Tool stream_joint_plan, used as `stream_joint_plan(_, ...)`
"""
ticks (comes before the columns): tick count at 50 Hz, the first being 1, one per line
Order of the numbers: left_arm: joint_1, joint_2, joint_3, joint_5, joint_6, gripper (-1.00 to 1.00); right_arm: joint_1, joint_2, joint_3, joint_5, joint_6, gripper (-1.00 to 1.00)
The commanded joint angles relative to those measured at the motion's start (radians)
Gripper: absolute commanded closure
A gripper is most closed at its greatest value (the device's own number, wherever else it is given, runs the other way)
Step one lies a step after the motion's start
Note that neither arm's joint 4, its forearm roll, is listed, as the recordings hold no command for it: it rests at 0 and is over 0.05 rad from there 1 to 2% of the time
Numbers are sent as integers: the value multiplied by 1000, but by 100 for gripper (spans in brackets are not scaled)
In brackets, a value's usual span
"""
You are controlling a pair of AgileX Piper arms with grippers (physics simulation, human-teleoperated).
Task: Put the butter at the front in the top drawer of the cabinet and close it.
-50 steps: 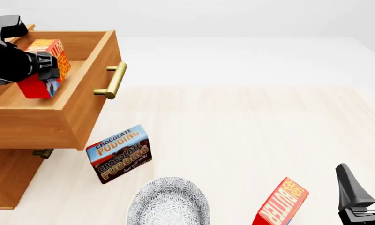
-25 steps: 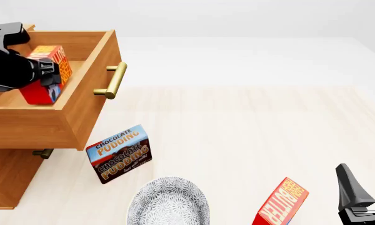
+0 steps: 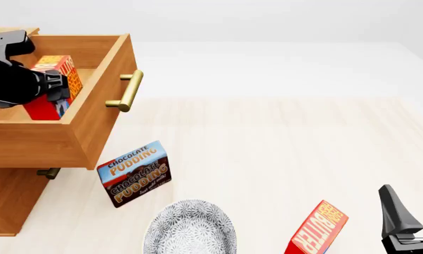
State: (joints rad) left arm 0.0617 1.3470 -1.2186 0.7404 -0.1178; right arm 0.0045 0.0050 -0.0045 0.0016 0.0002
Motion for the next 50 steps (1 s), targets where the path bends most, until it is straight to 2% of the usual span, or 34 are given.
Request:
stream_joint_plan(1, 0, -5, 3, -6, 17, 100, 0, -1, 1, -1, 0, -100)
stream_joint_plan(8, -3, -5, 6, -7, 14, 100, 0, -1, 1, -1, 0, -100)
stream_joint_plan(9, -2, -6, 9, -6, 16, -100, 0, -1, 1, 0, 0, -100)
stream_joint_plan(40, 10, -66, -79, 106, 62, -100, 0, -1, 1, -1, 0, -100)
stream_joint_plan(50, -3, -98, -78, 132, 65, -100, 0, -1, 1, -1, 0, -100)
